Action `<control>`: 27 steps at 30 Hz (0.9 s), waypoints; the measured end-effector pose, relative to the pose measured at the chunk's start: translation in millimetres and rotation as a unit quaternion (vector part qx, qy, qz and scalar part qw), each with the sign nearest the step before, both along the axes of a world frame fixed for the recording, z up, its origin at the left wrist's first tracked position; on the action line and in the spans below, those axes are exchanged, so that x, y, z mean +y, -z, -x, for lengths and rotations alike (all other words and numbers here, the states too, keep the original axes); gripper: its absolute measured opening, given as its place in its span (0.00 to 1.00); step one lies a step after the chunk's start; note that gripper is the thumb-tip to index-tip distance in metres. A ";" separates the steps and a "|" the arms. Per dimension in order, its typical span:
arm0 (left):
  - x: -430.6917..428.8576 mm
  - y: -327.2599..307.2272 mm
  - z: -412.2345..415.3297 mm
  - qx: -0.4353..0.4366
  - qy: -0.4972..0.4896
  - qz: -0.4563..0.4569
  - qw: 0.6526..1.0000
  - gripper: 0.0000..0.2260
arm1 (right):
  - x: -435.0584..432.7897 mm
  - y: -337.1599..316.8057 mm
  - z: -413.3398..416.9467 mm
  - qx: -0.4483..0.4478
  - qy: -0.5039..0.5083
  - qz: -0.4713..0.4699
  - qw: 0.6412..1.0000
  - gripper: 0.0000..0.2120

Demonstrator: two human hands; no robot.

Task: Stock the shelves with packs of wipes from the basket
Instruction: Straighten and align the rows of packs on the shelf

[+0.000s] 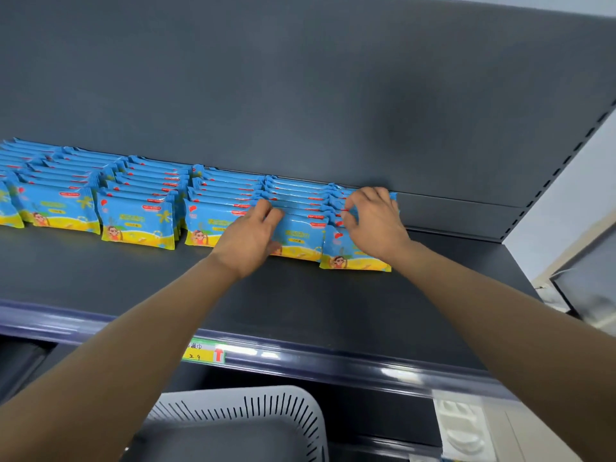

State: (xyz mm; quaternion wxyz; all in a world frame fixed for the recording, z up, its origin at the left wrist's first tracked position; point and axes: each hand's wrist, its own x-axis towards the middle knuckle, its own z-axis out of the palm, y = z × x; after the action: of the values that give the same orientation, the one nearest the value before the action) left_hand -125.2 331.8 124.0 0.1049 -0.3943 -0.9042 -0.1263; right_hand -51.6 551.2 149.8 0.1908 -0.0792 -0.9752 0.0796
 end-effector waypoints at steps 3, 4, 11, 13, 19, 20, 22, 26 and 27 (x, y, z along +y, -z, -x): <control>14.8 0.9 -0.4 0.009 0.012 0.022 1.000 0.27 | 18.6 8.0 -21.4 -0.050 -0.003 -0.019 0.999 0.16; 18.9 1.2 -0.5 0.009 0.013 0.032 0.999 0.28 | 21.8 11.3 -26.6 -0.076 0.002 -0.032 0.997 0.20; 30.2 4.7 -0.9 0.008 0.004 0.094 0.995 0.31 | 22.8 30.6 -30.4 -0.079 0.046 -0.126 0.988 0.28; 30.2 5.5 -0.4 0.009 0.005 0.092 0.996 0.31 | 24.0 31.3 -29.5 -0.073 0.057 -0.126 0.988 0.28; 30.6 6.1 -2.9 0.009 0.004 0.088 0.996 0.30 | 18.3 33.9 -26.7 -0.061 0.086 -0.122 0.987 0.29; 30.4 5.9 -3.6 0.011 0.004 0.086 0.996 0.30 | 17.1 34.4 -27.1 -0.061 0.088 -0.119 0.987 0.29; 30.5 4.8 -5.6 0.014 0.004 0.081 0.997 0.29 | 15.6 33.7 -28.6 -0.060 0.088 -0.111 0.988 0.29; 32.0 0.2 -12.3 0.019 0.006 0.069 0.997 0.28 | 12.8 24.5 -31.7 -0.054 0.076 -0.105 0.990 0.29; 32.3 -1.4 -14.0 0.023 0.010 0.063 0.998 0.28 | 12.1 21.3 -32.6 -0.049 0.074 -0.103 0.991 0.28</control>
State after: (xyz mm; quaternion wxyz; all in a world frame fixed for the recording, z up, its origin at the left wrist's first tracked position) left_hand -111.2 364.1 125.3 0.0996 -0.4116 -0.9038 -0.0611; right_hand -19.1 563.4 128.5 0.1553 -0.1345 -0.9779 -0.0397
